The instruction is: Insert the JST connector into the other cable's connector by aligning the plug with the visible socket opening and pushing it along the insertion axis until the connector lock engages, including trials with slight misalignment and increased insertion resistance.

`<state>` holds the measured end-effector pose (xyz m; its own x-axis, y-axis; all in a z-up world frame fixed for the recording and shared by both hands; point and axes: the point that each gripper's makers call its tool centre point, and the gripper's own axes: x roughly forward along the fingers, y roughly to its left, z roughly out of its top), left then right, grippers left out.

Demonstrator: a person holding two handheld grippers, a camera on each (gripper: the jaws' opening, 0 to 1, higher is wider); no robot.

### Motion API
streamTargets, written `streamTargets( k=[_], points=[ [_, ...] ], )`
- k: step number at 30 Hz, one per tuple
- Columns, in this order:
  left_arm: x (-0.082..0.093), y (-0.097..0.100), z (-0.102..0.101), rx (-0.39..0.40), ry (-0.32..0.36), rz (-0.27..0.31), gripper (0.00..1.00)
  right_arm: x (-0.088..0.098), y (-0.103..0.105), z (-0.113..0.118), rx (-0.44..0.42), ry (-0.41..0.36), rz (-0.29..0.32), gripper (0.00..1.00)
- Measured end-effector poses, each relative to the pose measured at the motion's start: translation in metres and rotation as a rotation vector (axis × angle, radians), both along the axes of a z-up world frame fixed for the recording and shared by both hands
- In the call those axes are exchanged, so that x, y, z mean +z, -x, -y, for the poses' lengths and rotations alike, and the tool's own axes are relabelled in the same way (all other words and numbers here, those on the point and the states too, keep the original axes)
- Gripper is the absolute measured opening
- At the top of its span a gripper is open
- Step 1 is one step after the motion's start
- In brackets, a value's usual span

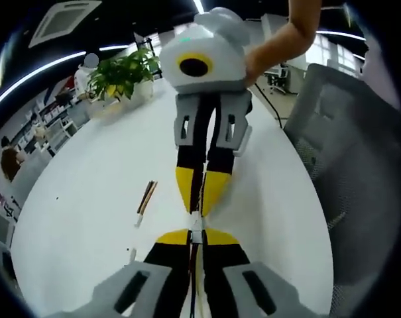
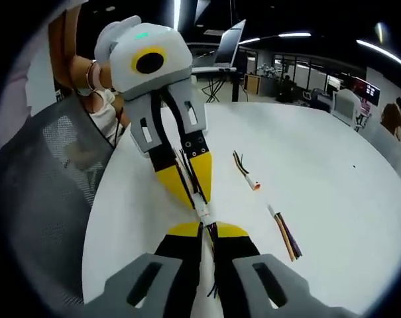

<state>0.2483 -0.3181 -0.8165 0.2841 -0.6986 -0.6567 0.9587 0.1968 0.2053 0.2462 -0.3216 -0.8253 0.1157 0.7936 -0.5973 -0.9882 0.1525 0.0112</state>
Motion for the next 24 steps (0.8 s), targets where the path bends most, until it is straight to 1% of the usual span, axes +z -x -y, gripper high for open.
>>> streamTargets(
  k=[3,8,10,13,14,24],
  points=[
    [-0.0008,0.0019,0.003,0.009,0.015,-0.023,0.0,0.0004,0.0015,0.001,0.006,-0.002,0.001,0.02],
    [0.0014,0.0028,0.0045,-0.004,0.025,-0.014,0.0,0.0024,0.0025,0.0006,0.011,-0.006,0.005,0.02],
    [0.0016,0.0033,0.0046,0.0,0.033,-0.028,0.0,0.0021,0.0032,0.0004,0.013,-0.007,0.001,0.02],
    [0.0022,0.0027,0.004,-0.003,0.036,-0.021,0.0,0.0029,0.0025,-0.0015,0.014,-0.009,0.004,0.02],
    [0.0028,0.0015,0.0037,-0.001,0.035,-0.013,0.0,0.0034,0.0009,-0.002,0.016,-0.008,0.019,0.02],
    [0.0006,0.0029,0.0034,-0.011,0.027,-0.014,0.0,0.001,0.0036,-0.0046,0.032,-0.009,0.011,0.02]
  ],
)
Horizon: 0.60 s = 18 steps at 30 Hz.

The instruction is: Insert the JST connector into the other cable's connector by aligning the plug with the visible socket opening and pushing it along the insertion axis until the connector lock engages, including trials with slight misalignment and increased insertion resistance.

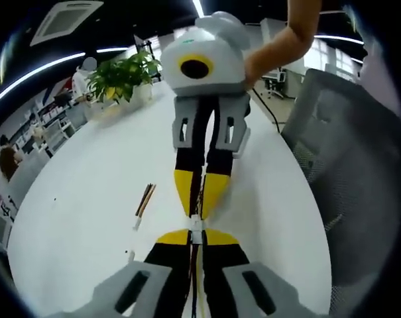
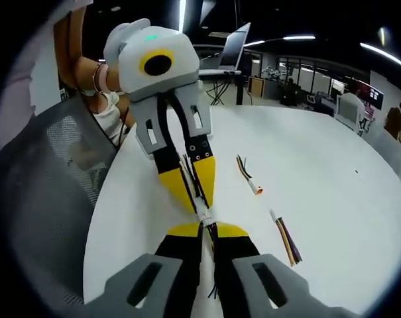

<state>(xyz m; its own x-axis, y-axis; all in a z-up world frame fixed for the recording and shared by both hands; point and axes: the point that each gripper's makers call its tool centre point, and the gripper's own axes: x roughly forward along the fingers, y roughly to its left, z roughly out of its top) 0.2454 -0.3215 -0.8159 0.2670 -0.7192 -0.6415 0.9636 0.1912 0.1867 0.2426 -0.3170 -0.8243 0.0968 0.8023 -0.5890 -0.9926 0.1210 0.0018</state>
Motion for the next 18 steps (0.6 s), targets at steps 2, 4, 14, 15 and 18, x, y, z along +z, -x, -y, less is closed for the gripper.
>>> streamTargets(
  k=[2,4,14,15,18],
  points=[
    [0.013,0.002,0.013,0.009,0.11,-0.026,0.0,-0.003,0.005,-0.002,-0.021,0.003,-0.051,0.02],
    [0.026,-0.003,0.019,0.031,0.147,-0.04,0.0,-0.003,0.001,-0.018,0.058,-0.016,0.069,0.02],
    [0.02,-0.014,0.004,0.015,0.049,0.025,0.0,-0.002,-0.012,-0.014,-0.019,-0.045,0.013,0.02],
    [0.019,-0.013,0.002,0.015,0.041,0.028,0.0,-0.004,-0.014,-0.012,-0.02,-0.04,0.017,0.02],
    [0.021,-0.014,-0.004,0.037,0.053,0.023,0.0,-0.001,-0.015,-0.011,-0.025,-0.04,0.017,0.02]
  ],
)
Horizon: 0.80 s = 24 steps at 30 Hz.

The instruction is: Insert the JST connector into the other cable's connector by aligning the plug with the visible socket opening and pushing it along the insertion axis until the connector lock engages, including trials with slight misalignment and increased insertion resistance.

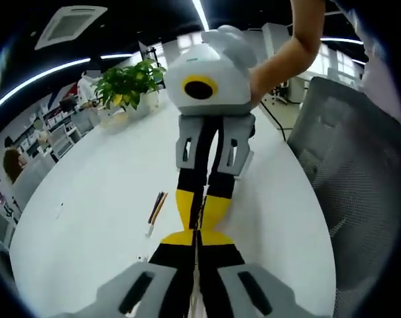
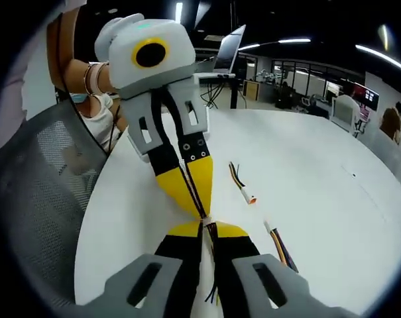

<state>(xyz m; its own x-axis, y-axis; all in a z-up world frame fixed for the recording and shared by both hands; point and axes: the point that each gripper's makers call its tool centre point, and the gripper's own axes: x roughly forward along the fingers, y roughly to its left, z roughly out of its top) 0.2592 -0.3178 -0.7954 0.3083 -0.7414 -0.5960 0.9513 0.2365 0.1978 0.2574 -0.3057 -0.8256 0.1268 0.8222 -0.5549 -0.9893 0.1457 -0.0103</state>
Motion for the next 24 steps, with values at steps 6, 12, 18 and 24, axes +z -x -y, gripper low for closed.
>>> streamTargets(
  k=[6,12,18,24],
  points=[
    [-0.002,-0.006,-0.012,0.055,-0.014,0.003,0.0,-0.003,-0.004,0.002,-0.005,0.016,0.008,0.03],
    [-0.007,-0.01,-0.028,0.094,-0.038,0.016,0.0,-0.008,-0.006,0.005,-0.024,0.029,-0.014,0.03],
    [-0.011,-0.01,-0.035,0.104,-0.055,0.018,0.02,-0.011,-0.006,0.005,-0.038,0.035,-0.032,0.03],
    [-0.017,-0.01,-0.041,0.12,-0.064,0.01,0.04,-0.012,-0.003,0.003,-0.031,0.035,-0.034,0.04]
  ],
)
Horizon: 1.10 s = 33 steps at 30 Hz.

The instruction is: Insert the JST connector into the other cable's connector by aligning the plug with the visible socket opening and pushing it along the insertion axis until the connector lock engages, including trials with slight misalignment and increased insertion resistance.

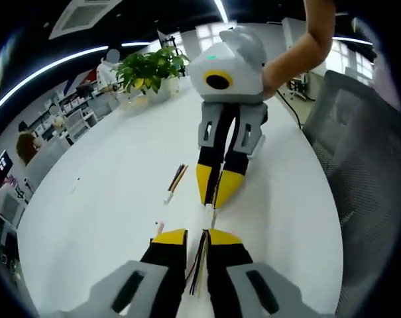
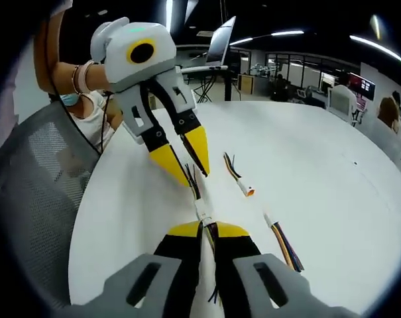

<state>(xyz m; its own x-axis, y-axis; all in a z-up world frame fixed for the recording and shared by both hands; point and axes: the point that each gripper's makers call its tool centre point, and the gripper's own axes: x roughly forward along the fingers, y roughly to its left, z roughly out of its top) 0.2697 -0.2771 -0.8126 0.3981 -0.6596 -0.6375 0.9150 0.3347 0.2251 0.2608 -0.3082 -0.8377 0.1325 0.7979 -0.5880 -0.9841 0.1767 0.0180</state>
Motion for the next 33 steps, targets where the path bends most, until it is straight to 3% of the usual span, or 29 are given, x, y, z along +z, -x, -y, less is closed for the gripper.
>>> streamTargets(
  k=[19,33],
  points=[
    [-0.01,-0.001,-0.001,0.032,0.006,-0.009,0.09,-0.003,0.001,0.002,-0.054,-0.014,-0.042,0.09],
    [-0.007,-0.028,-0.013,0.089,0.006,0.042,0.13,0.014,-0.03,0.012,-0.129,-0.056,0.019,0.12]
  ],
)
